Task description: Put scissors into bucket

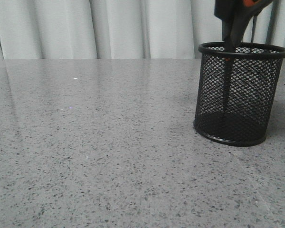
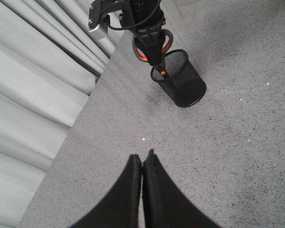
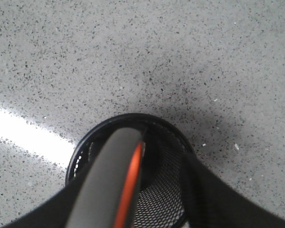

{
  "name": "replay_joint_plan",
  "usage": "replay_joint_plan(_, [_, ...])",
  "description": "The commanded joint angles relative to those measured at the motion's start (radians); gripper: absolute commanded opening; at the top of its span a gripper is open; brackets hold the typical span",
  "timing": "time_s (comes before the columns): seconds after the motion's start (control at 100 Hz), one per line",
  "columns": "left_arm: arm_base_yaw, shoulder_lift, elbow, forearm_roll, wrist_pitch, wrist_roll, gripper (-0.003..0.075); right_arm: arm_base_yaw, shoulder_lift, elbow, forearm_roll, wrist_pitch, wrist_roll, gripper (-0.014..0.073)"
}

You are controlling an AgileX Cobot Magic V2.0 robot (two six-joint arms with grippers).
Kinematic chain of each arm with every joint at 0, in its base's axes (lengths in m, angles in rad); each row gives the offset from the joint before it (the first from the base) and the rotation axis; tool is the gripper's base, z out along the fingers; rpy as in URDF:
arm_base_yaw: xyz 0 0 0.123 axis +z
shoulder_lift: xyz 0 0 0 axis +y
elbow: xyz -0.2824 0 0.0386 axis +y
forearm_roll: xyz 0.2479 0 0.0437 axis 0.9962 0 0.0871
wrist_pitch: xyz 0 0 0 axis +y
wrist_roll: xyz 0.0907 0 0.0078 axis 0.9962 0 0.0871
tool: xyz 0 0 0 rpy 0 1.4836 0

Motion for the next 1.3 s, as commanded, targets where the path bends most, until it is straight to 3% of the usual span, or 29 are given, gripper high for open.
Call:
replay_joint_plan(0.0, [-0.006, 0.014, -0.026, -0.029, -0.062, -0.014, -0.0021, -0.006, -0.020, -0.059, -0.012, 0.057, 0.001, 0.0398])
replay_joint_plan(0.42, [-0.006, 0.014, -0.023, -0.029, -0.056, -0.014, -0.0021, -0.006, -0.024, -0.290, -0.012, 0.042, 0.001, 0.0382])
replay_joint_plan(0.52, [-0.006, 0.014, -0.001, -0.009, -0.066, -0.026, -0.0021, -0.002, -0.041, -0.312, -0.010, 0.023, 0.001, 0.0275])
replay_joint_plan(0.68, [-0.006, -0.005, 0.062, 0.142, -0.221, -0.235, -0.0021, -0.002, -0.093, -0.312, 0.006, -0.004, -0.001, -0.0067])
replay_joint_plan(0.82, [-0.006, -0.077, 0.124, 0.400, -0.392, -0.537, -0.0021, 0.033, -0.179, -0.290, 0.016, -0.063, -0.045, -0.0060])
replay_joint_plan(0.92, [-0.006, -0.169, 0.183, 0.650, -0.443, -0.814, -0.0021, 0.110, -0.300, -0.179, 0.011, -0.202, -0.064, -0.0060])
replay_joint_plan(1.01, [-0.006, -0.277, 0.256, 0.766, -0.460, -0.983, -0.0021, 0.188, -0.441, -0.001, -0.026, -0.382, -0.064, -0.0060])
replay_joint_plan(1.18, [-0.006, -0.459, 0.392, 0.789, -0.467, -1.034, -0.0021, 0.245, -0.697, 0.418, -0.051, -0.662, -0.042, -0.0055])
replay_joint_plan(1.29, [-0.006, -0.435, 0.435, 0.777, -0.441, -1.034, -0.0021, 0.242, -0.839, 0.659, -0.061, -0.764, 0.016, -0.0043])
